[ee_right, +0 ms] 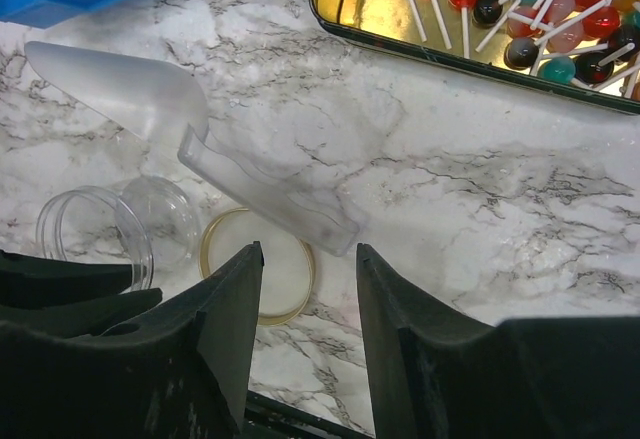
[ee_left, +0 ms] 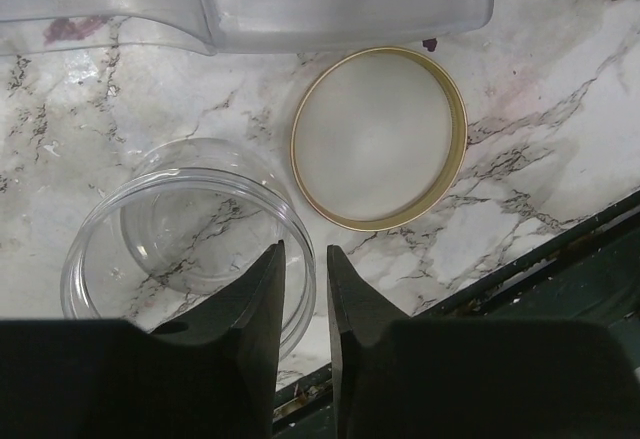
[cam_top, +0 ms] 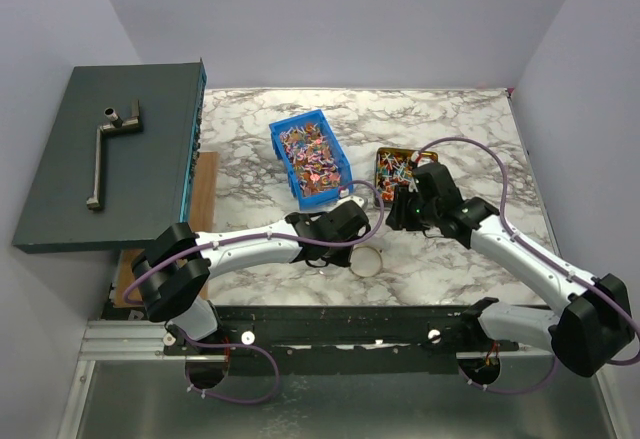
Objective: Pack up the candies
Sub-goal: Move the bottle lid to the center of the board, then pick up the spatula from the center of the board.
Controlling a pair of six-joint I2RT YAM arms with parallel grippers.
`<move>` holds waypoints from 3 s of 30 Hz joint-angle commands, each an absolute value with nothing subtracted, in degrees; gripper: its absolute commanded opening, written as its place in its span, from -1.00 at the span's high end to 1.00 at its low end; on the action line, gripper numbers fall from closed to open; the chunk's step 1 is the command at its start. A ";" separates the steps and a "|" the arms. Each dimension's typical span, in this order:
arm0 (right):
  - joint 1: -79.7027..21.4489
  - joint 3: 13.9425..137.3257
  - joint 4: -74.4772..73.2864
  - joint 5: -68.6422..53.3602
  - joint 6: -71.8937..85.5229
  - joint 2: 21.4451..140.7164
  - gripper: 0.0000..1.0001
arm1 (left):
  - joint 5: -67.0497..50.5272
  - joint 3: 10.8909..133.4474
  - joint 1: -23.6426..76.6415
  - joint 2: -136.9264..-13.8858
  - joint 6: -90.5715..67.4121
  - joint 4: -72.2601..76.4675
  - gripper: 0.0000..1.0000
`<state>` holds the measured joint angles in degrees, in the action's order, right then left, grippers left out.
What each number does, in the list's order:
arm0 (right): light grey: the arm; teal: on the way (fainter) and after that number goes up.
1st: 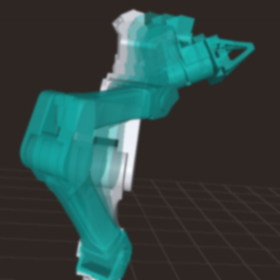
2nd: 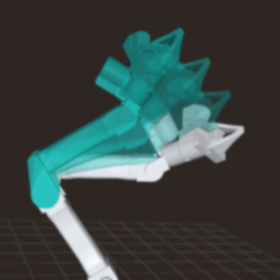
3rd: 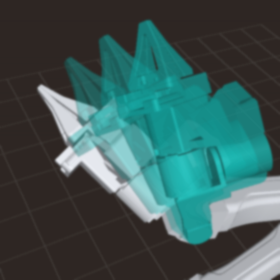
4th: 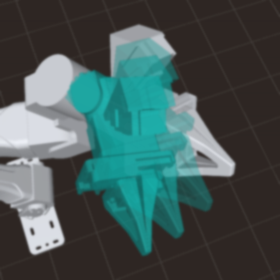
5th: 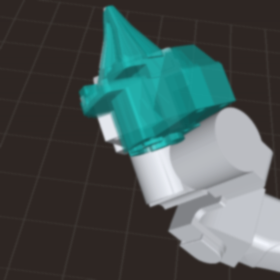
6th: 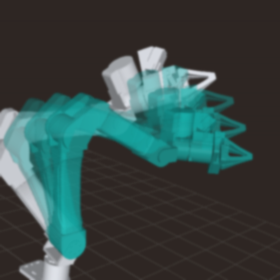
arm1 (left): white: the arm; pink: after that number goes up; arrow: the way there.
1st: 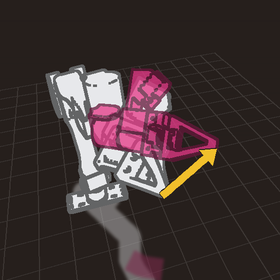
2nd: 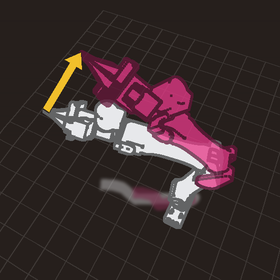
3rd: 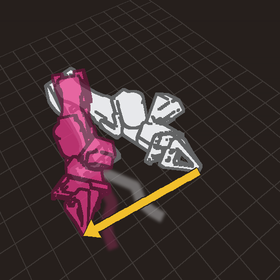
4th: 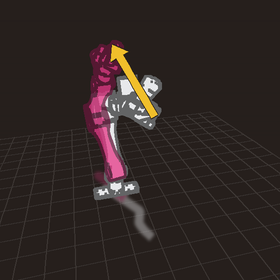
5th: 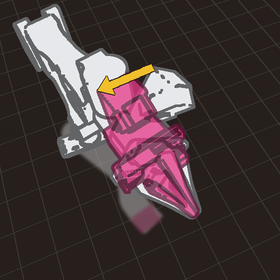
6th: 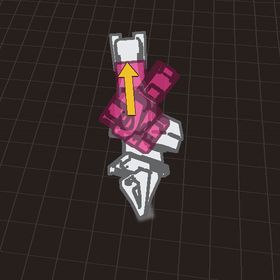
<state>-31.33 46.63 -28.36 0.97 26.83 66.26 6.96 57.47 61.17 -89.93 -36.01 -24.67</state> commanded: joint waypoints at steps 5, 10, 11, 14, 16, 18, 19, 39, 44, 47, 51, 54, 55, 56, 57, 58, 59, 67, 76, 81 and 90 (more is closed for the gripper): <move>-31.63 46.74 -27.23 -3.59 22.82 68.13 0.05 | 7.03 58.77 61.64 -88.98 -34.65 -26.07 0.30; -31.81 46.45 -25.17 -6.96 21.92 69.22 -0.03 | 7.03 60.07 62.29 -86.76 -34.10 -27.62 0.13; -32.06 46.39 -24.65 -7.42 21.82 69.38 -0.05 | 7.03 60.20 62.44 -86.22 -34.10 -27.94 0.09; -32.81 46.57 -23.50 -7.97 21.75 70.06 -0.08 | 7.12 60.56 62.71 -84.27 -34.01 -28.75 0.01; -33.38 46.73 -22.72 -7.97 21.47 70.52 -0.08 | 7.12 60.64 62.84 -82.59 -33.93 -29.28 -0.04; -34.34 47.11 -22.35 -7.85 21.18 71.07 -0.09 | 7.16 60.60 62.93 -80.67 -33.85 -29.68 -0.10; -34.97 47.28 -22.12 -7.36 20.91 71.47 -0.09 | 7.12 60.60 62.93 -79.80 -33.75 -29.79 -0.13; -41.82 50.72 -17.58 -1.58 5.08 79.61 -0.27 | 8.69 56.79 62.85 -53.45 -29.72 -33.62 -0.73; -41.82 51.12 -15.95 -3.25 0.65 82.49 -0.31 | 9.09 56.34 62.76 -48.57 -28.68 -34.73 -0.93; -41.79 51.47 -14.91 -3.96 -2.45 83.91 -0.31 | 9.05 56.33 62.75 -46.34 -27.64 -35.68 -0.97; -41.83 52.65 -14.90 -5.15 -3.69 86.88 -0.31 | 8.97 56.64 62.75 -43.51 -26.15 -37.57 -0.97; -41.79 54.00 -15.50 -5.51 -3.43 89.56 -0.31 | 8.62 56.93 62.69 -41.58 -24.64 -38.53 -0.97; -41.77 54.07 -15.34 -5.41 -3.28 90.16 -0.31 | 8.53 56.95 62.67 -40.96 -24.00 -38.78 -0.97; -41.79 54.08 -14.85 -5.28 -3.10 90.54 -0.31 | 8.57 56.96 62.67 -40.37 -23.41 -38.91 -0.97; -41.83 54.11 -14.49 -5.40 -3.08 90.97 -0.31 | 8.66 56.75 62.67 -39.58 -22.85 -38.94 -0.97; -41.84 54.12 -14.33 -5.53 -3.01 91.30 -0.30 | 8.85 56.41 62.62 -39.02 -22.28 -38.93 -0.97; -41.82 54.40 -14.37 -5.60 -2.99 91.80 -0.29 | 9.02 56.15 62.67 -38.39 -21.70 -38.92 -0.97; -41.82 55.70 -15.27 -6.58 -2.91 94.80 -0.12 | 12.13 53.76 62.67 -36.50 -18.78 -38.52 -0.97; -41.83 55.72 -15.59 -7.11 -3.25 96.03 0.11 | 13.18 51.59 62.49 -37.57 -17.84 -37.36 -0.97; -41.79 55.73 -15.64 -7.64 -3.49 96.50 0.31 | 13.53 50.94 62.11 -36.92 -17.84 -37.35 -0.97; -41.83 55.13 -16.52 -8.11 -4.22 94.11 0.59 | 13.63 50.45 61.56 -36.59 -18.11 -37.31 -0.97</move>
<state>-41.67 54.28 -16.23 -7.20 -3.60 95.44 12.23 50.96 62.19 -37.28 -18.76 -37.50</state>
